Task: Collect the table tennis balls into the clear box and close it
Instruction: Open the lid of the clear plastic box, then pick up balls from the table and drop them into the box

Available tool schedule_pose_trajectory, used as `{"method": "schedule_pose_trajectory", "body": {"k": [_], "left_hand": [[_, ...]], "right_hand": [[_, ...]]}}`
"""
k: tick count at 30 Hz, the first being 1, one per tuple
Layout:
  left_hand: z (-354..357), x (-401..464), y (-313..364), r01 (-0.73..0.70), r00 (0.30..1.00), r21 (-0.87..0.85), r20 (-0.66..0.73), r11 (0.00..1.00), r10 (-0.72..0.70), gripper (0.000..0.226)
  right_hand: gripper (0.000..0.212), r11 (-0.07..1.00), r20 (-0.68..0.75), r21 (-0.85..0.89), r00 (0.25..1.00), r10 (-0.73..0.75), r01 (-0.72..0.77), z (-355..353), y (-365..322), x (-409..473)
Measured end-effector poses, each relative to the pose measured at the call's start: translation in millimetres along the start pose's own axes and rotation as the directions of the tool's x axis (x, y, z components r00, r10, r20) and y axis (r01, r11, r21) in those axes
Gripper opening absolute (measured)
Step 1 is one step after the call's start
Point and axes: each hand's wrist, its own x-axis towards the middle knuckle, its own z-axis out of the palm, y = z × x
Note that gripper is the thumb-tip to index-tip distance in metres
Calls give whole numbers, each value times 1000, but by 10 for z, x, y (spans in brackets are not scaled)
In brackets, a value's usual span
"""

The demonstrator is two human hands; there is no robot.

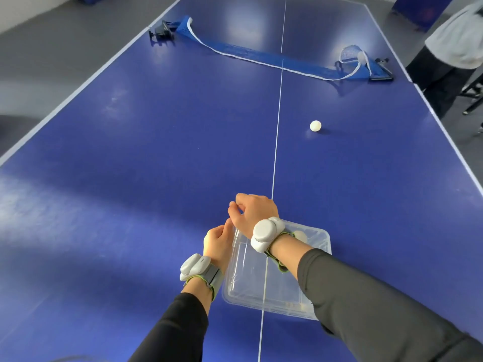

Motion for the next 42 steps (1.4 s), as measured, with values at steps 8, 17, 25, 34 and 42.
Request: {"method": "schedule_pose_trajectory", "body": {"k": [8,17,25,34,42], "left_hand": [[27,-33,66,-17,998,59,-59,998,21,47],[-18,-52,134,-57,992,313,-90,948,89,45],[-37,-122,214,-79,990,540,-57,838,130,43],[-52,-201,259,-107,961,707,-108,699,256,45],[-47,-302,289,-168,923,641,-164,749,347,38]], "right_hand": [[46,974,-86,199,992,-96,112,-294,11,-94],[40,586,-214,810,925,312,-10,-1269,333,-59],[42,336,-258,937,839,480,96,-1924,1050,-661],[56,482,-407,871,687,602,95,-2274,1587,-1371],[62,726,-539,658,550,638,-198,-2174,1967,-1907]]}}
